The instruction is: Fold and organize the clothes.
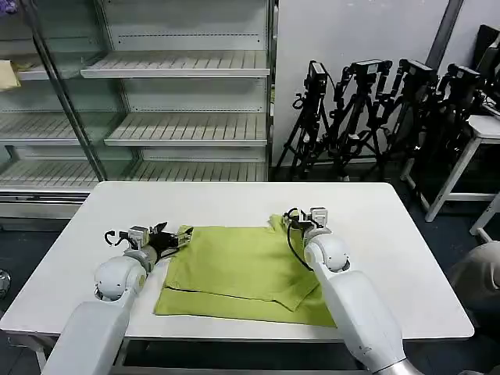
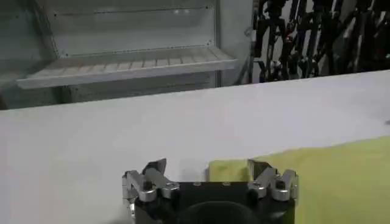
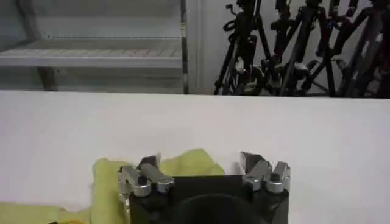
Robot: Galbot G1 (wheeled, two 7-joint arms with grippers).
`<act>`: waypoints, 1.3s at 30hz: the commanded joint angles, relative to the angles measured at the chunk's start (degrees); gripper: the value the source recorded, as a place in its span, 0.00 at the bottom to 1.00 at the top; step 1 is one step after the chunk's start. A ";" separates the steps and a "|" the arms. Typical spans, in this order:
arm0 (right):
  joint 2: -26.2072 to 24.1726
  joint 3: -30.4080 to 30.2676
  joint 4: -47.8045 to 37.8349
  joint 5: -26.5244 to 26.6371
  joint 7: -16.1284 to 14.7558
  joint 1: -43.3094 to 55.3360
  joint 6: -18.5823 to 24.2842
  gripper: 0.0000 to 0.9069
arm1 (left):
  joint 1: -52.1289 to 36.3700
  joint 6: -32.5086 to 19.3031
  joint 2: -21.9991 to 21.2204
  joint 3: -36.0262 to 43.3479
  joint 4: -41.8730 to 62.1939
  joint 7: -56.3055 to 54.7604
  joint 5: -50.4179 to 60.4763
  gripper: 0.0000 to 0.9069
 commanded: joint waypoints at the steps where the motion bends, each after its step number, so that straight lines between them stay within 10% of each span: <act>1: 0.18 -0.30 -1.86 0.27 0.12 0.73 -0.04 1.00 | -0.78 0.05 -0.02 0.21 1.57 0.15 0.04 1.00; 3: 0.32 -0.26 -2.18 0.29 0.00 1.02 -0.03 0.80 | -0.73 0.05 -0.05 0.19 1.68 0.22 0.05 1.00; 4: 0.37 -0.25 -2.21 0.27 -0.16 1.07 -0.04 0.03 | -0.72 0.05 -0.04 0.15 1.70 0.45 0.06 0.86; 5: 0.33 -0.28 -2.02 0.29 -0.22 1.01 -0.06 0.00 | -0.70 0.06 -0.02 0.10 1.69 0.63 0.04 0.66; 6: 0.26 -0.35 -1.77 0.28 -0.21 0.90 -0.07 0.00 | -0.68 0.06 -0.01 0.07 1.65 0.81 0.05 0.30; 8: 0.16 -0.43 -1.31 0.34 -0.32 0.70 -0.07 0.00 | -0.75 0.06 -0.06 0.05 1.59 0.98 0.01 0.02; 30: -0.14 -0.14 0.16 -1.15 -3.04 -0.49 0.08 0.00 | 0.46 -0.62 -0.52 -0.17 0.00 2.10 -0.70 0.01; 39: -3.76 -0.19 13.95 -2.55 -2.79 -6.14 0.04 0.00 | 3.20 -2.54 1.72 -1.06 -7.40 0.00 -5.61 0.02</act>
